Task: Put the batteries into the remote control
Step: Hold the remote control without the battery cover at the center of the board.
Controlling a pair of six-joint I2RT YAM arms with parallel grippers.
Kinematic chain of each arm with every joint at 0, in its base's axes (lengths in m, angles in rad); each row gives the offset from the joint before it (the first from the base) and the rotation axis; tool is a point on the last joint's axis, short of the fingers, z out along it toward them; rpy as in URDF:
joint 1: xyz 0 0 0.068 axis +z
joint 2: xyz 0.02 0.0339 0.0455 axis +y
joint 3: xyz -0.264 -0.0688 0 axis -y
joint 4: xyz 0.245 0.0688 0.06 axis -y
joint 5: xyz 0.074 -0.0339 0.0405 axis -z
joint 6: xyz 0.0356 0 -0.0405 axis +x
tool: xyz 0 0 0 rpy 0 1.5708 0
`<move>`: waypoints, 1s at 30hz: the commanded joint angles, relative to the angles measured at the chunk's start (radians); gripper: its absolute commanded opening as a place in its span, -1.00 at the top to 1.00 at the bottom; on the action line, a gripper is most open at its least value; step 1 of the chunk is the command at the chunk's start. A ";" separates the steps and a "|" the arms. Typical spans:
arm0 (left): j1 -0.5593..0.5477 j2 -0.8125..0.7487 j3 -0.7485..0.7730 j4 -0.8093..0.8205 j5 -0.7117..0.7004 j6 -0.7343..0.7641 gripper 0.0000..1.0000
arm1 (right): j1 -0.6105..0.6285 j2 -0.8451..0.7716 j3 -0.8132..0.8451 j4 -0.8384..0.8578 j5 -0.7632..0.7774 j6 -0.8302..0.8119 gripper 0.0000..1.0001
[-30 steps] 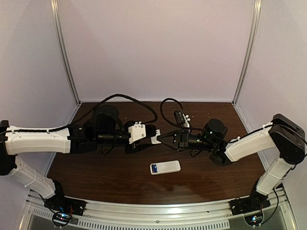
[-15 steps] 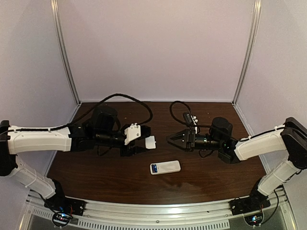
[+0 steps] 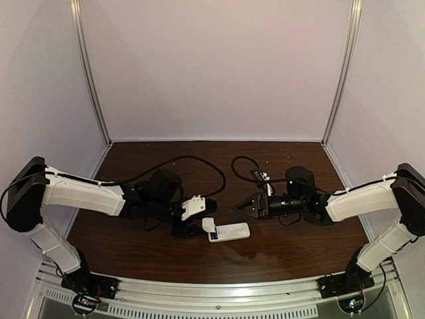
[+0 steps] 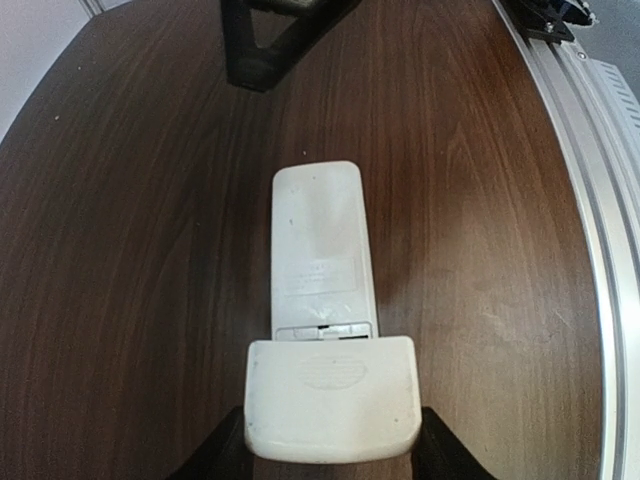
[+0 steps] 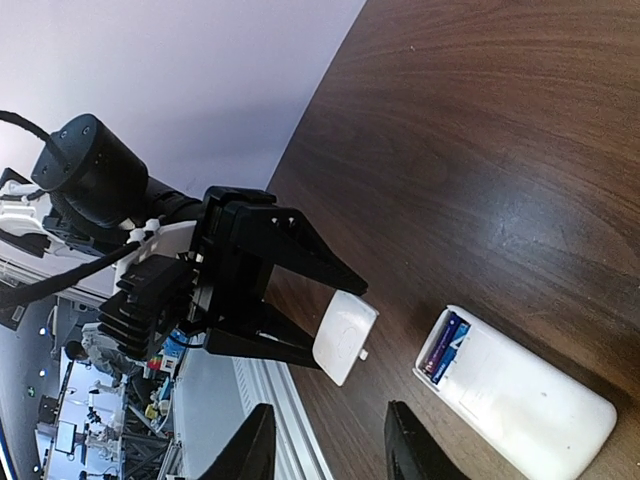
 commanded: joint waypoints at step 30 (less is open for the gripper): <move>-0.036 0.166 0.000 0.145 -0.096 -0.059 0.40 | 0.017 0.323 -0.059 0.509 -0.080 0.381 1.00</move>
